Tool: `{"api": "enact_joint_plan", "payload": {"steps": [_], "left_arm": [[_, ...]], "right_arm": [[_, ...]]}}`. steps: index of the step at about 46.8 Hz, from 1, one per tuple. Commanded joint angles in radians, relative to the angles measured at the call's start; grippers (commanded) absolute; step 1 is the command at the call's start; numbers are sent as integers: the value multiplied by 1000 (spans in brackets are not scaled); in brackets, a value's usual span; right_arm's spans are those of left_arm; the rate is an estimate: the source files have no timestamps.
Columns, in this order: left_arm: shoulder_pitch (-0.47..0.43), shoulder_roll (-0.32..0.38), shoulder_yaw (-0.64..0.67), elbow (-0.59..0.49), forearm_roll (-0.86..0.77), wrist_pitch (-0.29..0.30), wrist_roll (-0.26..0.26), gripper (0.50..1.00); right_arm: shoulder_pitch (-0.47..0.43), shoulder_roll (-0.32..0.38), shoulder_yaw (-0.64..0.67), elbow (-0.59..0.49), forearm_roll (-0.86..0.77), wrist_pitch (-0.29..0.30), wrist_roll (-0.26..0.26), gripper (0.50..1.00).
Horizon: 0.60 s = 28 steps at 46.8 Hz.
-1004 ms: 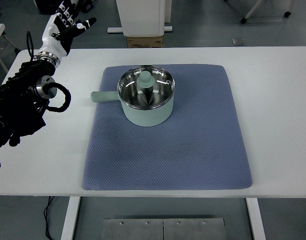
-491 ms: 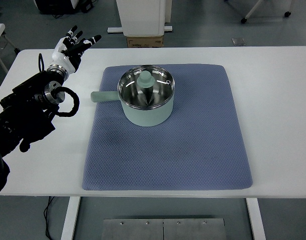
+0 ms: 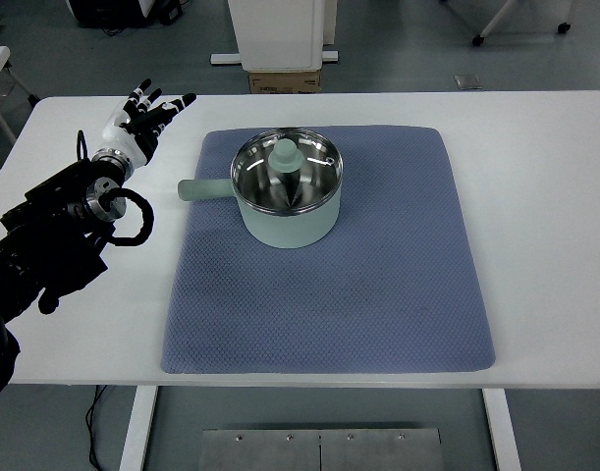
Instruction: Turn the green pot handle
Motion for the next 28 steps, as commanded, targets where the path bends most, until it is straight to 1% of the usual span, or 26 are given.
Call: {"api": "enact_joint_plan", "payload": {"steps": [1, 13, 28], "left_arm": [[0, -1, 0, 0, 2, -1, 0, 1000], [0, -6, -12, -2, 2, -2, 0, 1000], [6, -56, -20, -3, 2, -8, -2, 1000]], "right_arm": [[0, 0, 0, 0, 0, 0, 0, 1000], [0, 0, 0, 0, 0, 0, 0, 1000], [0, 0, 0, 0, 0, 0, 0, 1000]]}}
